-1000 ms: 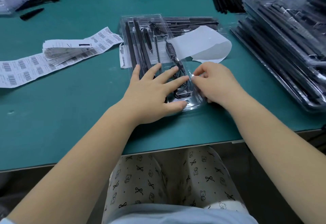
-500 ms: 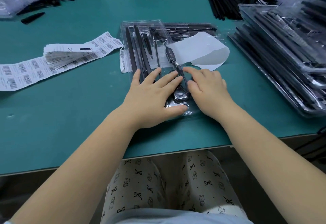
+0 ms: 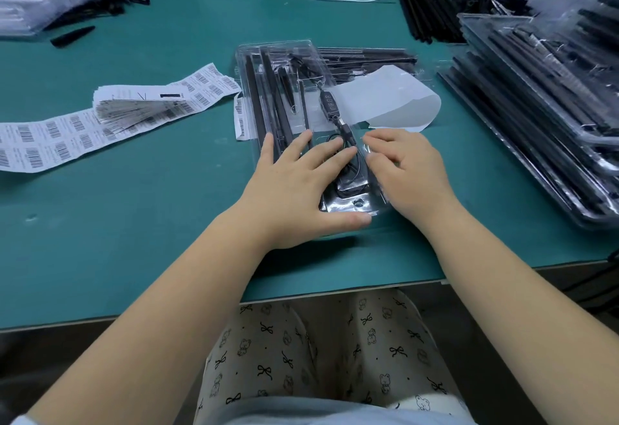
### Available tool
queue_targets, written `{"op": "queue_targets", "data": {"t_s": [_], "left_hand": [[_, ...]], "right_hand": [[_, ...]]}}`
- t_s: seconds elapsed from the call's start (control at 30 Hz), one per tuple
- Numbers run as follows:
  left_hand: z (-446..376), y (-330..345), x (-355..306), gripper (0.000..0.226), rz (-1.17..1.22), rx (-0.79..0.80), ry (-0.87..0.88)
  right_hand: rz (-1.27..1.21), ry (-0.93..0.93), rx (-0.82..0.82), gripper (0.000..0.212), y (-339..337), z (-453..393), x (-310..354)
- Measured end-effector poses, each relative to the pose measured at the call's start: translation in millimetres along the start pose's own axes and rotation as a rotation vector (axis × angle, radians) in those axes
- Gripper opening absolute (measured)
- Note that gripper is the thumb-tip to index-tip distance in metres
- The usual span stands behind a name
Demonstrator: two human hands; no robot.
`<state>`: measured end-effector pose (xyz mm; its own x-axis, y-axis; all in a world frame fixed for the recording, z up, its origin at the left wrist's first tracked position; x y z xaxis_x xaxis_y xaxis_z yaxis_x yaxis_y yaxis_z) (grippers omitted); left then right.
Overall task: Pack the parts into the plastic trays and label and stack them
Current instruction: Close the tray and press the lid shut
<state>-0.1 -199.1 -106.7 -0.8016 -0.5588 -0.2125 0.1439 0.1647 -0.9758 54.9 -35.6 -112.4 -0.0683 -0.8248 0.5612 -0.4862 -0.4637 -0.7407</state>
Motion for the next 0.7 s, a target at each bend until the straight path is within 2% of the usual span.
{"op": "queue_targets", "data": {"t_s": [0.1,0.17,0.23,0.33,0.43,0.53,0.7], "left_hand": [[0.3,-4.5,-7.5,0.100,-0.016,0.001,0.021],[-6.9,-6.3,-20.5,0.091,-0.002,-0.018,-0.021],[-16.8,-5.3,-38.8,0.079,-0.028,-0.053,-0.085],[-23.1,1.3,-52.4,0.084,-0.048,-0.102,-0.153],[-16.4,6.1,-48.7,0.077,0.023,-0.204,-0.104],[-9.6,4.2,-48.8,0.056,0.138,-0.346,-0.014],[-9.3,4.6,-50.2,0.036,0.093,-0.207,0.139]], "right_hand": [[-0.407,0.254,0.032,0.027,-4.9,-2.5,-1.7],[-0.511,0.288,0.057,0.033,-5.7,-3.6,-3.0],[-0.507,0.313,0.056,0.028,-5.4,-5.0,-4.1],[-0.498,0.369,0.020,0.026,-6.0,-3.8,-5.2],[-0.498,0.404,0.000,0.024,-7.2,-4.2,-7.0],[-0.493,0.429,-0.002,0.023,-4.4,-5.9,-8.5],[-0.448,0.432,0.015,0.031,-3.8,-7.5,-7.5]]}}
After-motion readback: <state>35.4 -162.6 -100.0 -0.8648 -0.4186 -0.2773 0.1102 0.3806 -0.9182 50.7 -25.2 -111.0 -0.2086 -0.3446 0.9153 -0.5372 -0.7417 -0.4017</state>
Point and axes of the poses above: each hand's wrist, its own z-axis away from the middle knuckle, its own y-axis out of the palm, x = y × z, the point moved 1 cm from there along -z, towards the middle knuckle, and after that the axes turned 4 degrees about z, right-handed, at the moved point
